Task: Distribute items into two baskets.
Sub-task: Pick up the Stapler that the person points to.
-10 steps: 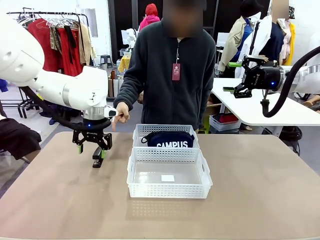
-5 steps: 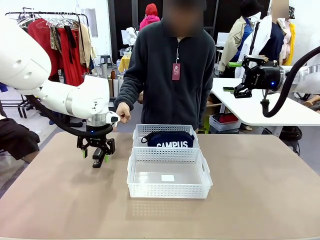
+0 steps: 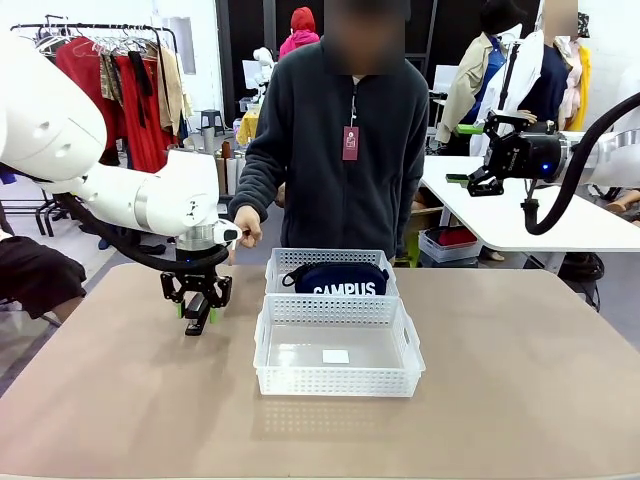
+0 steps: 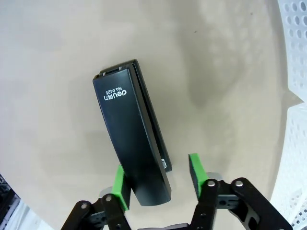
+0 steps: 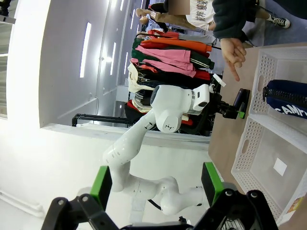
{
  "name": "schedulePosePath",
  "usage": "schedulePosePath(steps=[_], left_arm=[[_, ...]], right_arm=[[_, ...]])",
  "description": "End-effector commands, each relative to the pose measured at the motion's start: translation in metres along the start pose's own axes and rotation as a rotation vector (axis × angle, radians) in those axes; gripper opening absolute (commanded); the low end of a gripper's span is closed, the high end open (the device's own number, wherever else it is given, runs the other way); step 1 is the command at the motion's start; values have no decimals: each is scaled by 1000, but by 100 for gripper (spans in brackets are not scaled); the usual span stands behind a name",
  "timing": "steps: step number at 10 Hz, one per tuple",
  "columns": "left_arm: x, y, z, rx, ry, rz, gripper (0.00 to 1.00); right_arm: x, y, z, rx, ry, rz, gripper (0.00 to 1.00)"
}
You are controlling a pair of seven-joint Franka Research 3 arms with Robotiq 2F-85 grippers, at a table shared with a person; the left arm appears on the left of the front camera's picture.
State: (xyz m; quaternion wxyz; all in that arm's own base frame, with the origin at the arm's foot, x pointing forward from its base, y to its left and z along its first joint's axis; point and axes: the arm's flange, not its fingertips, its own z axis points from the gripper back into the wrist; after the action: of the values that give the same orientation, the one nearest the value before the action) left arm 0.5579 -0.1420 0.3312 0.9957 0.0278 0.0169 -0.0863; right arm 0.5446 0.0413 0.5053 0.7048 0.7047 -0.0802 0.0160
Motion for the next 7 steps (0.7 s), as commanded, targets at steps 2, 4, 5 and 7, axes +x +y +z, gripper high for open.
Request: schedulePosePath(steps=[2,4,5,7], left_arm=[[2,3,3,-5,-15,4,0],[1,4,6,1,-14,17,0],[1,4,6,2,-12,20,0],[-1,4,13,22,-12,29,0]], right_arm=[[-1,2,0,11,2,-2,100],[-1,2,0,11,2,-2,100],[-1,2,0,11,2,-2,100],[-1,2,0,11,2,-2,100]])
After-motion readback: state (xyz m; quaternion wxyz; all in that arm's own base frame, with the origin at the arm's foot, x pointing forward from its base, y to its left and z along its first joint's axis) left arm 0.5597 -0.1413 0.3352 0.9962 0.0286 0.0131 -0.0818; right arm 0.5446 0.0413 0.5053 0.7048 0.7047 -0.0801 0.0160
